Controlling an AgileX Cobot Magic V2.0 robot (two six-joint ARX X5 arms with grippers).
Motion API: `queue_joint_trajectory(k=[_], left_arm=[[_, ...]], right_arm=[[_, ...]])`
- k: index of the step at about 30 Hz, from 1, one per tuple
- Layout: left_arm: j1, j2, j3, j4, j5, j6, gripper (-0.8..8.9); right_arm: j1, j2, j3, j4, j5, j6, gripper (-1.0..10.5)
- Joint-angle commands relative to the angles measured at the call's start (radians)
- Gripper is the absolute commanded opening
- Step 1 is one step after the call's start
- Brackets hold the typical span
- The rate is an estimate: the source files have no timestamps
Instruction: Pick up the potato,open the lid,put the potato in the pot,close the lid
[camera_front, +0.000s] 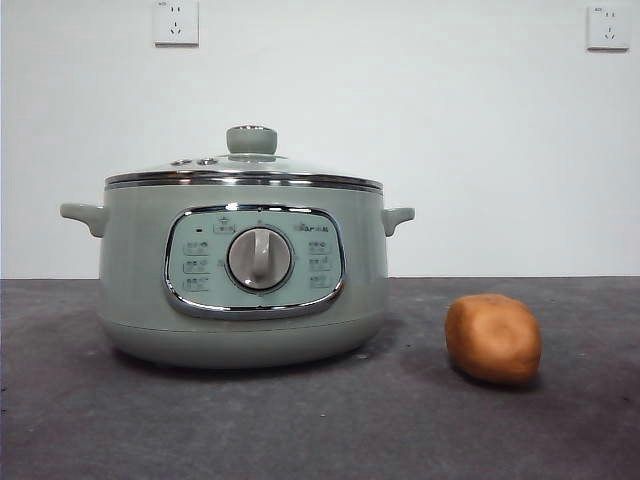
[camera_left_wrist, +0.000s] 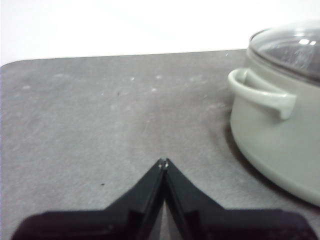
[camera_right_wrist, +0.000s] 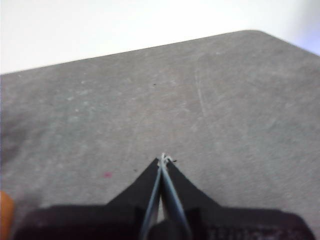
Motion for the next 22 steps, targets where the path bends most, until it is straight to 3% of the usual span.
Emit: queue_joint_trajectory(k=[1,7,12,15,20,22], left_arm=[[0.002,0.002,0.013,0.009,0.032,-0.024,0.00],[0.001,0.037,0.084,0.006,0.123,-0.024,0.12],[0.001,0.125,0.166,-0.002,0.237,-0.043,3.19],[0.001,0.196,0.225,-0.023,0.294,-0.043,4.12],[0.001,0.320,0.354,-0.131,0.379,-0.042,4.18],[0.002,0.367,0.414,-0.188,0.426,-0.042,4.18]], right_arm=[[0.000,0.000,0.015,0.004,-0.041,0.079,0.1],[0.000,0.014,0.090,0.002,-0.088,0.082,1.9],[0.000,0.081,0.182,-0.016,-0.212,0.083,2.3],[0.000,0.141,0.252,-0.069,-0.274,0.084,2.3],[0.000,0.262,0.399,-0.241,-0.335,0.084,2.4],[0.000,0.311,0.459,-0.325,-0.352,0.083,3.7]])
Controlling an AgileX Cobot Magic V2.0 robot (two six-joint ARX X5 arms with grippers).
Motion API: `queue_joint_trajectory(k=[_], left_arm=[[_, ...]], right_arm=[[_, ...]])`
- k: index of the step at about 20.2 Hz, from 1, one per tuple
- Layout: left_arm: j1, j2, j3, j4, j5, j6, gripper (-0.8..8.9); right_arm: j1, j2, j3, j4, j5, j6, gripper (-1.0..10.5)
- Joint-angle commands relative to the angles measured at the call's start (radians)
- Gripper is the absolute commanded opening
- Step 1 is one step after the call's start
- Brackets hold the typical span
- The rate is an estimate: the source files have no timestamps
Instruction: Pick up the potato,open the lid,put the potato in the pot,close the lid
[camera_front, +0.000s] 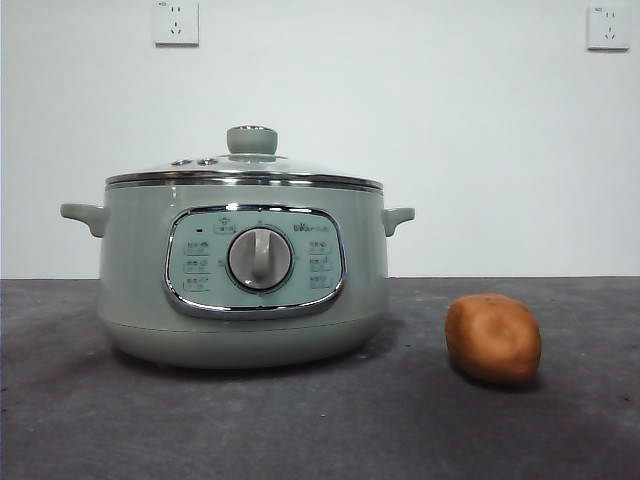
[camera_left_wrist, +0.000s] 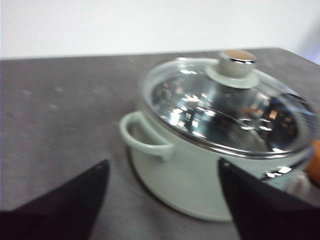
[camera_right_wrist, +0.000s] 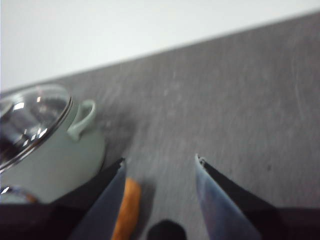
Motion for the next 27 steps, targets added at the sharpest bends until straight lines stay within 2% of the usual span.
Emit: queue_joint_trajectory(k=[1,2,4,9,11,13,16,18,21,23,27], left_arm=[[0.001,0.058,0.078,-0.067,0.066,-0.005,4.18],[0.001,0.080,0.106,-0.090,0.090,-0.006,4.18],[0.001,0.119,0.152,-0.120,0.131,-0.006,4.17],[0.001,0.207,0.227,-0.172,0.228,-0.020,4.16],[0.002,0.245,0.248,-0.196,0.251,-0.060,4.16],[0.001,0.304,0.286,-0.248,0.257,-0.084,4.16],[-0.004,0.395,0.342,-0.309,0.261,-0.058,4.24],[-0.017,0.462,0.391,-0.344,0.260,-0.026,5.56],[-0.043,0.554,0.462,-0.374,0.257,-0.004,5.72],[-0.064,0.611,0.503,-0.378,0.249,-0.005,5.72],[-0.103,0.684,0.559,-0.381,0.249,-0.040,5.71]], right_arm=[[0.000,0.067,0.085,-0.117,-0.020,0.007,4.9],[0.000,0.093,0.112,-0.155,-0.019,0.007,6.1],[0.000,0.140,0.155,-0.214,-0.020,0.008,7.6],[0.000,0.230,0.233,-0.288,-0.020,0.046,7.6],[0.000,0.261,0.250,-0.293,-0.050,0.067,7.6],[0.000,0.313,0.269,-0.294,-0.137,0.067,7.6],[0.001,0.429,0.288,-0.296,-0.284,0.068,7.6],[0.011,0.528,0.308,-0.323,-0.338,0.066,7.6],[0.079,0.678,0.354,-0.362,-0.337,0.056,7.6],[0.148,0.776,0.400,-0.377,-0.300,0.074,7.6],[0.312,0.947,0.525,-0.401,-0.058,0.088,7.6]])
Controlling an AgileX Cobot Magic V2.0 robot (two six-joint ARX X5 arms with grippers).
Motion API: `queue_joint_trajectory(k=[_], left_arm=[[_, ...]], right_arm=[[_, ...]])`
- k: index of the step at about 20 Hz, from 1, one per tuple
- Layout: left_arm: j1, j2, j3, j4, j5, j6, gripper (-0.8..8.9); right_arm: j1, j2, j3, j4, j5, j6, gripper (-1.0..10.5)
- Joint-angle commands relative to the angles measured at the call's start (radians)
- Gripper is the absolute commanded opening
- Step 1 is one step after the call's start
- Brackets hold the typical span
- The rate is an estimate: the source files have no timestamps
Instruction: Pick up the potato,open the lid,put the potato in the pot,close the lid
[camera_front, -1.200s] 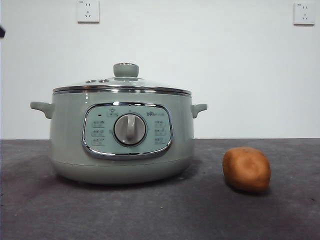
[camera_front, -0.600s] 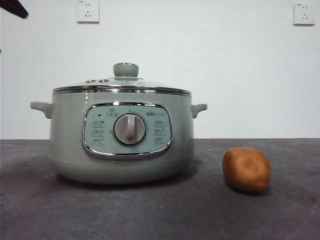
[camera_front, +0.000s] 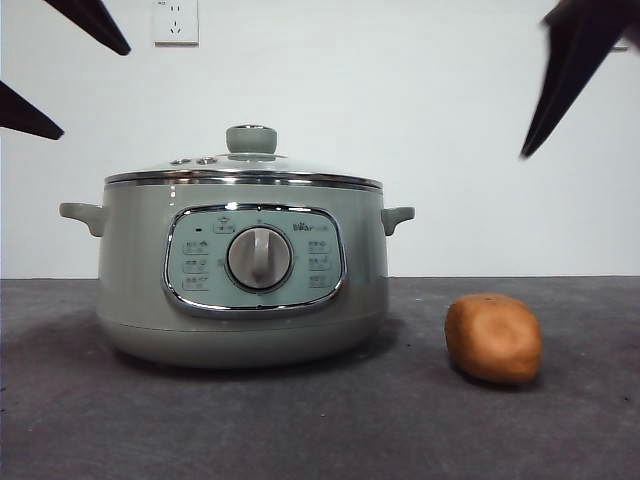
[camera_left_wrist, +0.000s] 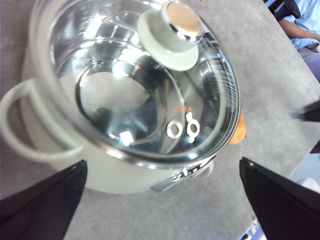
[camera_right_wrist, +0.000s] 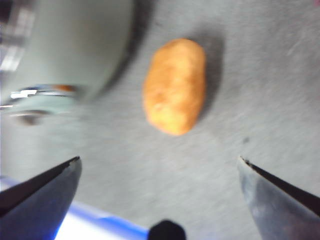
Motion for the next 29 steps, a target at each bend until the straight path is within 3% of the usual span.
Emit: queue_joint_trajectory(k=[1,3,8,17,21,26,27,29], left_arm=[[-0.023,0.021,0.017,0.000,0.003,-0.009,5.70],[-0.037,0.025,0.027,0.005,0.003,-0.010,5.70],[-0.068,0.026,0.029,0.060,-0.033,-0.034,5.70],[-0.126,0.026,0.031,0.063,-0.133,-0.034,5.70],[-0.148,0.029,0.032,0.081,-0.201,-0.033,5.70],[-0.168,0.046,0.061,0.108,-0.234,-0.034,5.70],[-0.171,0.053,0.071,0.109,-0.234,-0.034,5.69],[-0.177,0.080,0.105,0.107,-0.244,-0.034,5.66]], right_arm=[[0.079,0.088,0.071,0.005,0.130,0.012,7.6],[0.134,0.170,0.133,0.007,0.200,0.016,7.6],[0.211,0.332,0.210,0.024,0.257,0.037,7.6],[0.219,0.507,0.210,0.114,0.297,0.021,7.5],[0.219,0.525,0.210,0.114,0.311,0.018,4.4],[0.218,0.554,0.209,0.074,0.312,0.001,4.2],[0.218,0.557,0.209,0.075,0.312,0.002,3.3],[0.218,0.557,0.209,0.071,0.311,0.002,0.2]])
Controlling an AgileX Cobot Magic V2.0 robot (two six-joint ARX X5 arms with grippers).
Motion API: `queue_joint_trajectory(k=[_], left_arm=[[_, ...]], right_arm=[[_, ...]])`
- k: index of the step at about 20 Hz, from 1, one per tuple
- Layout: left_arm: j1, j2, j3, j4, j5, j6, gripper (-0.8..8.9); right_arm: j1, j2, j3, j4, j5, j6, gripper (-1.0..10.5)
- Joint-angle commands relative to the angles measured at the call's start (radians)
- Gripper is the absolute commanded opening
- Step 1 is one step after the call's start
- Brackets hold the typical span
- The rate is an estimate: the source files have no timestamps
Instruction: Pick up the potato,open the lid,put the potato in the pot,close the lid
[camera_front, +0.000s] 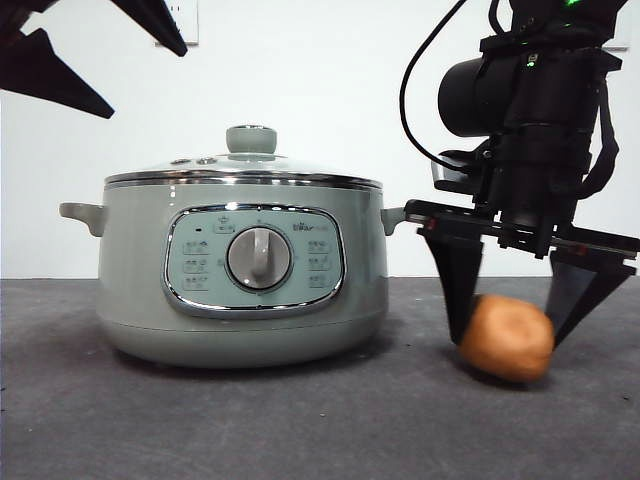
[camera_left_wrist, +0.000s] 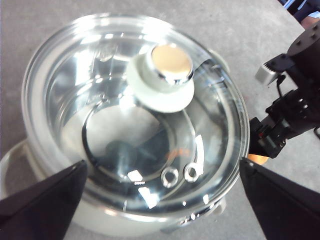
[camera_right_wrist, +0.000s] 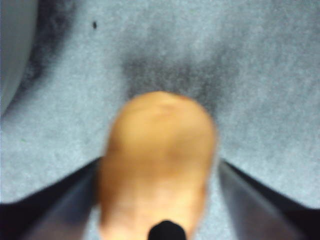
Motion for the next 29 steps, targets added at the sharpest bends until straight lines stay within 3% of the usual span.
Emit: queue_joint_trajectory(k=[1,10,17,18,20,25,29], left_arm=[[-0.014,0.040,0.046,0.007,-0.029,0.002,5.66],[-0.156,0.362,0.342,-0.066,-0.229,0.084,5.66],[-0.211,0.475,0.388,-0.043,-0.309,0.114,5.60],[-0.211,0.477,0.388,-0.043,-0.309,0.114,5.33],[-0.213,0.478,0.388,-0.036,-0.309,0.114,3.44],[-0.212,0.478,0.388,-0.038,-0.309,0.147,-0.15],[-0.212,0.475,0.388,-0.025,-0.314,0.155,-0.12]], right_arm=[[0.000,0.011,-0.001,-0.017,0.000,-0.011,-0.1],[0.000,-0.162,-0.001,-0.150,0.003,-0.066,-0.1],[0.000,-0.380,-0.001,-0.277,0.043,-0.113,0.0],[0.000,-0.406,-0.001,-0.285,0.043,-0.113,0.0],[0.000,-0.444,-0.001,-0.298,0.043,-0.113,0.0],[0.000,-0.474,-0.001,-0.330,0.043,-0.113,0.0],[0.001,-0.473,-0.001,-0.331,0.042,-0.113,0.0]])
